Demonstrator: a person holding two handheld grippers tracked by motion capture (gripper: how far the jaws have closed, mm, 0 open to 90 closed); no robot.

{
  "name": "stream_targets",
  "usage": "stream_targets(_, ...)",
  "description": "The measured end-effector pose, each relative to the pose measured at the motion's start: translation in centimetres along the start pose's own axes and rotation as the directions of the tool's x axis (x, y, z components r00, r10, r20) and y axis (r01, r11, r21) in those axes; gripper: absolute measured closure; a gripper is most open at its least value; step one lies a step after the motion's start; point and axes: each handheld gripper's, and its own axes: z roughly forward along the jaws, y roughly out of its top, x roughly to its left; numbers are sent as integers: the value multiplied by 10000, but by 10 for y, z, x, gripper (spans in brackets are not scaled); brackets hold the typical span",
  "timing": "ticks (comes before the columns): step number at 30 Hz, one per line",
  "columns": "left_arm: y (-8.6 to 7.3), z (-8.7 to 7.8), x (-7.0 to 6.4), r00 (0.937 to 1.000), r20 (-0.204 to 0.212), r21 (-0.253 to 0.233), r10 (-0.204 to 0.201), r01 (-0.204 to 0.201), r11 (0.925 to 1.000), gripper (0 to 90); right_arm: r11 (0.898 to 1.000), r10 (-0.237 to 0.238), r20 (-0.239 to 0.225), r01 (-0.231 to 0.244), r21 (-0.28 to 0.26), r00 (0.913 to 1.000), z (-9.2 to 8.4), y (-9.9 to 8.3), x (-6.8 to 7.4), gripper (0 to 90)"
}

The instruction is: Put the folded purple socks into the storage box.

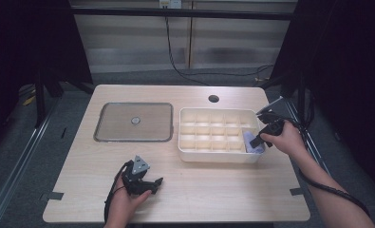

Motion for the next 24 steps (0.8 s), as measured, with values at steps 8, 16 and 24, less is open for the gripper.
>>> stream_targets(8, 0, 0, 0, 10000, -6, -3, -5, 5, 10000, 202, 9999, -102, 99, 102, 53, 9999, 4, -2, 2, 751)
stream_targets(16, 0, 0, 0, 10000, -7, -16, -26, 26, 10000, 202, 9999, -136, 104, 135, 80, 9999, 11, -4, 3, 752)
stream_targets(24, 0, 0, 0, 10000, -14, -10, -3, 3, 10000, 201, 9997, -210, 294, 206, 137, 9993, 12, -4, 6, 753)
